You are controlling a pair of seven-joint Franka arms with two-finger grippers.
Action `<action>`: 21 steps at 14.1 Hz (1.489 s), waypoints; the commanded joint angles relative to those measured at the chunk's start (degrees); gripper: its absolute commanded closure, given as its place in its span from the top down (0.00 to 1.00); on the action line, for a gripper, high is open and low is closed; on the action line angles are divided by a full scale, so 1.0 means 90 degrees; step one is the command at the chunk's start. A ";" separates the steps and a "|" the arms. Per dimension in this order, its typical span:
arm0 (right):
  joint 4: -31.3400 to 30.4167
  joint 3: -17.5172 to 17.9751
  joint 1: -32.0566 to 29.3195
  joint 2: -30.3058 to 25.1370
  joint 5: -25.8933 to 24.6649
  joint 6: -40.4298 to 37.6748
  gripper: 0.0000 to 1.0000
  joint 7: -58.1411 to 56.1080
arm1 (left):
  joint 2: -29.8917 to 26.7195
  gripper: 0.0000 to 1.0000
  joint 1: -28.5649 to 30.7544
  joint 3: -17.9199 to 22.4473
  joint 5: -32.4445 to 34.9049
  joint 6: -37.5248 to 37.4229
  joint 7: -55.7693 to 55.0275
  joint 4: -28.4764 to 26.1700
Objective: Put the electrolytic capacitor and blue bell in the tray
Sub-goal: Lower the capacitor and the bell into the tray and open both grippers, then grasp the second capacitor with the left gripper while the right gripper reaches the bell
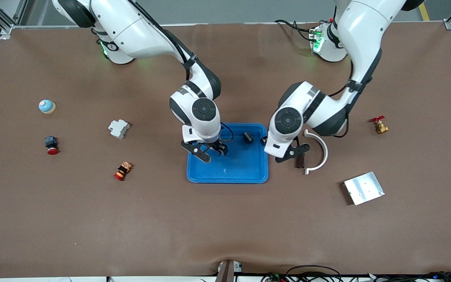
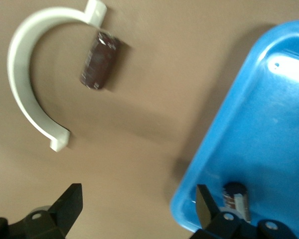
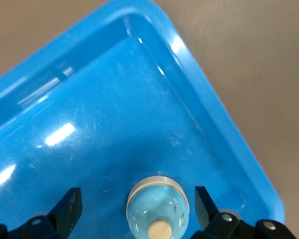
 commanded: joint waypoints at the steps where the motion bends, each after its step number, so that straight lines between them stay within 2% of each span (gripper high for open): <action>1: 0.0188 0.0040 -0.0235 -0.0221 -0.0121 -0.0490 1.00 -0.0416 | -0.0488 1.00 0.0365 -0.0031 0.0206 0.0311 0.0860 -0.0508; 6: 0.0130 0.0030 -0.0801 -0.0914 -0.0141 -0.1418 1.00 -0.1606 | -0.0382 1.00 0.0933 -0.0041 0.0295 0.0557 0.2454 -0.0577; 8: 0.0052 0.0021 -0.1132 -0.1304 -0.0151 -0.2002 1.00 -0.2367 | -0.0245 1.00 0.1118 -0.0031 0.0392 0.1170 0.2845 -0.0781; 11: -0.0250 0.0021 -0.1689 -0.2114 -0.0219 -0.2580 1.00 -0.3334 | 0.0076 1.00 0.1187 -0.0011 0.0577 0.1456 0.2925 -0.0763; 14: -0.0358 0.0030 -0.2119 -0.2672 -0.0219 -0.3010 1.00 -0.4205 | 0.0438 1.00 0.1177 -0.0021 0.0842 0.1836 0.2935 -0.0724; 19: -0.1226 0.0040 -0.2792 -0.3521 -0.0219 -0.2768 1.00 -0.5609 | 0.0654 1.00 0.1177 -0.0021 0.0803 0.2198 0.2808 -0.0743; 21: -0.1849 0.0040 -0.3232 -0.3979 -0.0200 -0.2272 1.00 -0.6313 | 0.0742 1.00 0.1207 -0.0011 0.0803 0.2276 0.2798 -0.0734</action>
